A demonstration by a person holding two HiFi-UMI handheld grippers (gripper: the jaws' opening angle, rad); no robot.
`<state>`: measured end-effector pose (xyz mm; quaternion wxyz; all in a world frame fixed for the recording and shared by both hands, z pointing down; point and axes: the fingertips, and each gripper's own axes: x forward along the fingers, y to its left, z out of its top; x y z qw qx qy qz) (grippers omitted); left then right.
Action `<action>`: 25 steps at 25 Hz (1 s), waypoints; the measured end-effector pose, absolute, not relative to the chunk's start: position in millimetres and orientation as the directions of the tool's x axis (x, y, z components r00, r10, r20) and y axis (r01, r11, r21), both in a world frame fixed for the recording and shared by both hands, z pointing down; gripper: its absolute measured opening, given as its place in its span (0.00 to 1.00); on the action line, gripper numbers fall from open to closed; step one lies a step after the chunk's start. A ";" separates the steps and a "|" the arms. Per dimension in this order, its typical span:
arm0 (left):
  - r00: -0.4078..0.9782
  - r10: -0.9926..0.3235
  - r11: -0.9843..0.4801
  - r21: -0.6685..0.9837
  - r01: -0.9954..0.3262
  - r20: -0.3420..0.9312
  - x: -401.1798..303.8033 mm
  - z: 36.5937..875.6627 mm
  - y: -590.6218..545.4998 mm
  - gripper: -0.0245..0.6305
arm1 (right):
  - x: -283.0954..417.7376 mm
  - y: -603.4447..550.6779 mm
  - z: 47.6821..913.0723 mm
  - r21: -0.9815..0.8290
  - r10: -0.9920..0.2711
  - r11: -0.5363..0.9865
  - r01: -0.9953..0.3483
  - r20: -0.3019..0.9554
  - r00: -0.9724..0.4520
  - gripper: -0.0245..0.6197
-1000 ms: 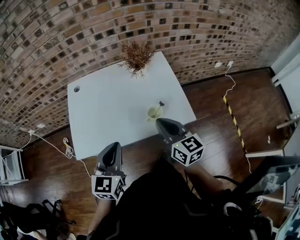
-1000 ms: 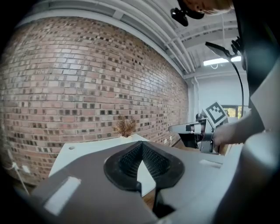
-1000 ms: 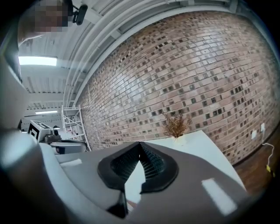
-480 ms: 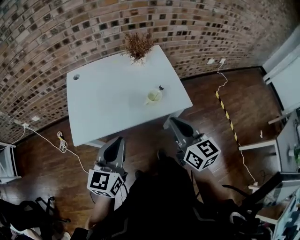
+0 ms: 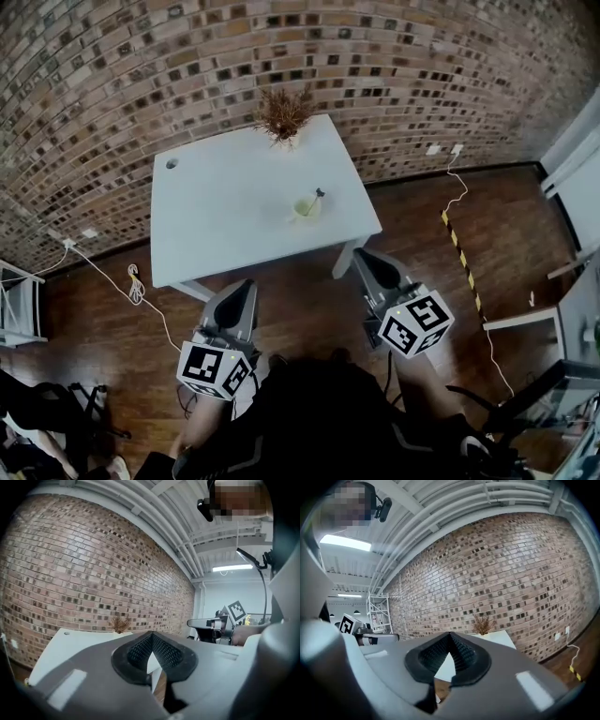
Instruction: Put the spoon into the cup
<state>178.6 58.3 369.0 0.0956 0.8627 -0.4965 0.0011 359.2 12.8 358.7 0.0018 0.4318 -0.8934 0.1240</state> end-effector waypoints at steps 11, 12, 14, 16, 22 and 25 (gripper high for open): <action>0.494 -0.862 -0.481 0.123 -0.868 0.117 239.5 362.3 62.1 0.03 | 418.6 27.0 341.3 -0.182 -0.750 0.636 -0.750 0.083 -0.656 0.05; 0.495 -0.861 -0.482 0.121 -0.868 0.120 242.8 362.5 63.4 0.03 | 421.6 29.1 341.3 -0.186 -0.746 0.641 -0.745 0.079 -0.661 0.05; 0.506 -0.854 -0.492 0.124 -0.861 0.120 248.6 361.2 65.9 0.03 | 426.7 31.5 340.8 -0.193 -0.743 0.645 -0.740 0.071 -0.666 0.05; 0.518 -0.847 -0.504 0.125 -0.854 0.122 253.0 358.6 68.3 0.03 | 428.5 33.2 340.2 -0.196 -0.740 0.648 -0.736 0.064 -0.669 0.05; 0.518 -0.846 -0.506 0.119 -0.854 0.126 257.8 360.4 73.4 0.03 | 431.3 38.1 340.5 -0.203 -0.738 0.654 -0.729 0.043 -0.674 0.05; 0.511 -0.849 -0.497 0.120 -0.859 0.138 257.3 362.0 72.8 0.03 | 433.0 39.3 344.3 -0.215 -0.740 0.648 -0.731 0.047 -0.671 0.05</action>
